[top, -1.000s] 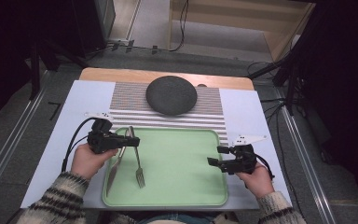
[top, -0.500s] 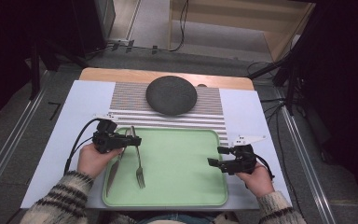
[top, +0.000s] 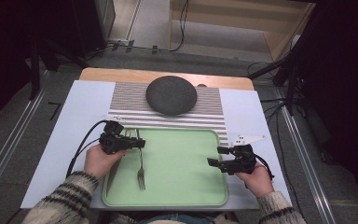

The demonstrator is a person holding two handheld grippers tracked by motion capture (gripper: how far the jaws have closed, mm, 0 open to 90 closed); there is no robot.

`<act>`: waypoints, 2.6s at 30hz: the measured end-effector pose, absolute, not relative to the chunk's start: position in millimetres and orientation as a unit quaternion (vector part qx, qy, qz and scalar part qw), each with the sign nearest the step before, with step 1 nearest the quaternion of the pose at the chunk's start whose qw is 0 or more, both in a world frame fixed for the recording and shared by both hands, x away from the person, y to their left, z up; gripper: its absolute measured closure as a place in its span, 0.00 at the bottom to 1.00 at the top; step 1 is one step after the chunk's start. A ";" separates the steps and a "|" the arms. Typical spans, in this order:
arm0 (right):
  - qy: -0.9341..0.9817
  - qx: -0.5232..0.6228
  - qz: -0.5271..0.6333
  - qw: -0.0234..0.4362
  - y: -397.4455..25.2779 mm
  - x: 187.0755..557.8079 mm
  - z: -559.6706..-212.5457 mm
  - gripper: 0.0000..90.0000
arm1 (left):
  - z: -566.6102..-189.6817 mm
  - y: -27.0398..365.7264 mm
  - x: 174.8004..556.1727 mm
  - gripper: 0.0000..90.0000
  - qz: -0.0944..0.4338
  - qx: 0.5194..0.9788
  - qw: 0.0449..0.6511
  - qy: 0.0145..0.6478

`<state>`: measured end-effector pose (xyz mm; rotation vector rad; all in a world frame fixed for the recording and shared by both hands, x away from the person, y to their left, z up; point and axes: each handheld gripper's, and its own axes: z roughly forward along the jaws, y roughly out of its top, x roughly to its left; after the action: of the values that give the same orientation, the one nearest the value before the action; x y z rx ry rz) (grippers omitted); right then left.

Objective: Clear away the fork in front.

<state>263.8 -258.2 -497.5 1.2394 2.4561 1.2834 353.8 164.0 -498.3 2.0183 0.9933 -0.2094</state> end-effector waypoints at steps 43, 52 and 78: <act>0.809 0.409 0.418 0.055 -258.1 264.9 -499.0 0.29 | -498.9 146.4 346.3 0.44 -0.055 0.831 0.427 0.352; 0.809 0.411 0.417 0.056 -259.8 263.6 -499.4 0.29 | -497.4 130.4 339.3 0.44 -0.052 0.847 0.421 0.320; 0.804 0.418 0.418 0.061 -264.1 261.0 -498.6 0.29 | -510.7 127.5 347.1 1.00 -0.088 0.879 0.343 0.320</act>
<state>261.0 -264.1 -498.6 1.2647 2.4337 1.2649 347.1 127.5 -510.7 2.2850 0.8314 -0.2292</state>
